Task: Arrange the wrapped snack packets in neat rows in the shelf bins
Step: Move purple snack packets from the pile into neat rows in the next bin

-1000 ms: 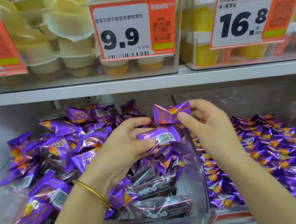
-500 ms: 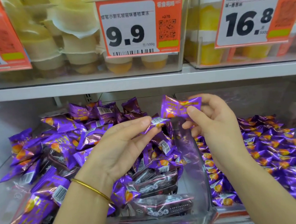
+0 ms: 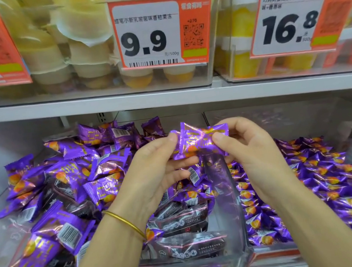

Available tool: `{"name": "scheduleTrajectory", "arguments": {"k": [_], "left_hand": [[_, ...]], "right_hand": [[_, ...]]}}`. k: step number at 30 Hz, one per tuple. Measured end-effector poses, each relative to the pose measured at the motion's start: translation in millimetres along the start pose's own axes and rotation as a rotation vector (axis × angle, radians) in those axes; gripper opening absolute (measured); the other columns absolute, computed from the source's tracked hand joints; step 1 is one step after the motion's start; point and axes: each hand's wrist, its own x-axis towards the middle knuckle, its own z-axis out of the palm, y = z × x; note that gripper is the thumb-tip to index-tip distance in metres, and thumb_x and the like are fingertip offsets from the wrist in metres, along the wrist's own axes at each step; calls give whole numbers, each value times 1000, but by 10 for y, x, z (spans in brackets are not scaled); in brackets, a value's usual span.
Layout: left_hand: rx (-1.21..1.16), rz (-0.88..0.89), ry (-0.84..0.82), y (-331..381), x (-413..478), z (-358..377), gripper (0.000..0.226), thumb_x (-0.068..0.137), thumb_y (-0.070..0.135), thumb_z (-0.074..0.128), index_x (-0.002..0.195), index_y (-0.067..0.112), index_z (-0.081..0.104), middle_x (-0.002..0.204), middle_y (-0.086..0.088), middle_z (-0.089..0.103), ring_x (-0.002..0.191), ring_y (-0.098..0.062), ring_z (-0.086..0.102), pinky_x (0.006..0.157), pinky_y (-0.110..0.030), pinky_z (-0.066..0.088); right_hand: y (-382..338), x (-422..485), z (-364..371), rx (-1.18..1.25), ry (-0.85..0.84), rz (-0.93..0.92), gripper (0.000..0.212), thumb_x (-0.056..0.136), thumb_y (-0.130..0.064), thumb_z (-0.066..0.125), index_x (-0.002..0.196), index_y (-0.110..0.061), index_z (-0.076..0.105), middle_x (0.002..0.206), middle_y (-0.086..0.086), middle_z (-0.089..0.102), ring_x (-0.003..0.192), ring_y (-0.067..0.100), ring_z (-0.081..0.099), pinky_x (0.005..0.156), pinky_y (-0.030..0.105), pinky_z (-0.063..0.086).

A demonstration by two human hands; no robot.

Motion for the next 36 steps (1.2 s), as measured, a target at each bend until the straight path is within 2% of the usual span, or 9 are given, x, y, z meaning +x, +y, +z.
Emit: {"name": "scheduleTrajectory", "arguments": {"k": [3,8,13,17,20,23,27,30,36], "left_hand": [[36,46,-114,-7,-5,72,31,85,34,52,91,6,64,84,-11,72,68,-17,69,47,-21,52],[169,253,-92,-66,15,123,12,88,11,57,96,8,65,84,-4,72,70,-14,66,52,-20,51],[388,394,0,-103,68,203,23,86,12,63,94,33,63,82,11,68,67,-5,59,52,-19,48],[417,339,131,-75,163,81,25,90,6,56,110,20,59,90,2,62,64,-5,59,50,-15,48],[460,317,108,-96,179,40,21,91,3,54,107,15,62,94,-3,62,63,-1,61,49,-13,47],[476,283,78,-148,183,50,20,92,3,53,105,15,63,95,-3,63,60,4,60,49,-13,47],[506,239,77,-179,215,20,18,92,7,54,105,16,64,92,-1,64,66,-5,62,54,-19,49],[528,224,84,-184,230,-26,17,93,9,55,101,22,64,91,-2,66,73,-13,63,57,-21,49],[591,209,81,-178,221,-81,20,92,7,54,102,20,64,90,0,64,78,-9,64,60,-23,53]], "right_hand": [[22,5,-30,-103,11,-15,16,83,-11,67,83,-27,66,99,5,67,82,11,61,74,23,49],[-58,13,-122,-47,-91,16,45,74,-25,72,115,-28,54,108,-8,67,98,4,64,78,22,50],[-106,128,-295,-41,-30,15,36,75,1,71,98,-25,61,86,-7,71,75,8,66,60,24,53],[58,273,-768,-157,195,79,38,75,-4,73,106,-22,59,94,-6,68,78,0,66,68,15,52],[288,341,-879,-339,49,251,39,73,-2,76,109,-8,59,89,0,67,71,3,63,61,6,46],[515,426,-786,-477,-79,375,40,70,-6,80,106,-6,62,92,4,63,81,13,58,69,18,45],[739,499,-660,-690,-83,290,42,69,-13,82,106,-10,64,96,7,61,83,17,54,71,27,44],[806,467,-626,-899,-27,155,46,73,-20,79,115,-15,61,111,9,57,90,15,49,70,18,33],[859,366,-458,-1066,-22,99,54,79,-25,74,123,-11,47,110,9,58,101,29,55,83,35,46]]}}
